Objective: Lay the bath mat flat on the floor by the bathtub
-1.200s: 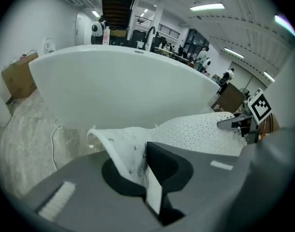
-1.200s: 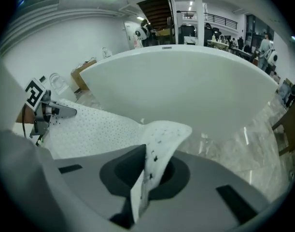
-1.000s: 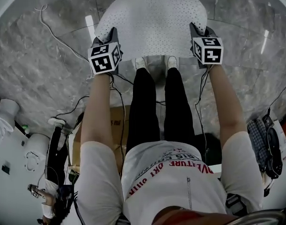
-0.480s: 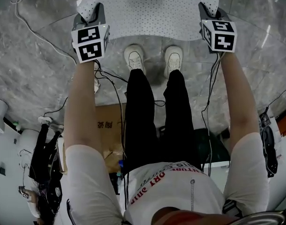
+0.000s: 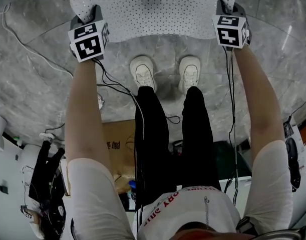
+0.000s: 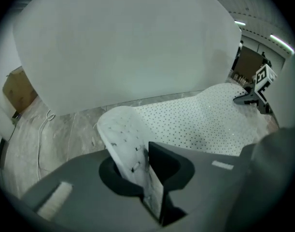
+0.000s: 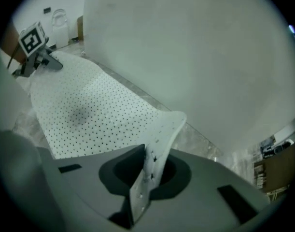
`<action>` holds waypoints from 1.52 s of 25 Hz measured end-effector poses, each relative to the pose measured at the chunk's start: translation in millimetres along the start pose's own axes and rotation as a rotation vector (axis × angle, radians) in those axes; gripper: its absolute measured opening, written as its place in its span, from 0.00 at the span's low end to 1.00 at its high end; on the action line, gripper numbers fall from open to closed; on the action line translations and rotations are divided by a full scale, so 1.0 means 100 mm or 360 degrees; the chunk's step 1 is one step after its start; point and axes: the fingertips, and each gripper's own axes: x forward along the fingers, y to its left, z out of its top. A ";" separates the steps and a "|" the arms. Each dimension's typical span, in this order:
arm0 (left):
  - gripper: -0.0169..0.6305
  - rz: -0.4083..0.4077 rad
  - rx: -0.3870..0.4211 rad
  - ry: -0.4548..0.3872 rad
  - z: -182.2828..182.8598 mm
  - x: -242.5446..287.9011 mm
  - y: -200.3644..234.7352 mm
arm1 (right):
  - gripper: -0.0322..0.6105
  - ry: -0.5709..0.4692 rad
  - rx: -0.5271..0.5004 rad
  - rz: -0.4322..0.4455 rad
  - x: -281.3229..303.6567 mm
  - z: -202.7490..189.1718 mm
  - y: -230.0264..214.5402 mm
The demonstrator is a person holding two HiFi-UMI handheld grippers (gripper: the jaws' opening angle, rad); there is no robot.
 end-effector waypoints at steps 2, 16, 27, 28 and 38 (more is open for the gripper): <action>0.14 0.0037 -0.0056 -0.0014 -0.01 0.09 0.09 | 0.10 -0.0056 0.0001 -0.0076 0.09 0.00 -0.07; 0.38 0.0051 -0.0340 -0.0265 0.52 -0.96 0.11 | 0.47 -0.0246 0.0387 0.0007 -0.82 0.24 -0.06; 0.05 -0.0090 -0.0332 -0.0531 1.76 -2.85 -0.52 | 0.07 -0.0591 0.0544 0.0256 -2.96 1.41 -0.18; 0.05 -0.0118 -0.0328 -0.0563 1.91 -3.04 -0.60 | 0.07 -0.0632 0.0541 0.0276 -3.17 1.54 -0.25; 0.04 -0.0324 -0.0118 -0.0887 3.29 -5.25 -1.26 | 0.07 -0.1198 0.0466 0.0354 -5.57 2.66 -1.00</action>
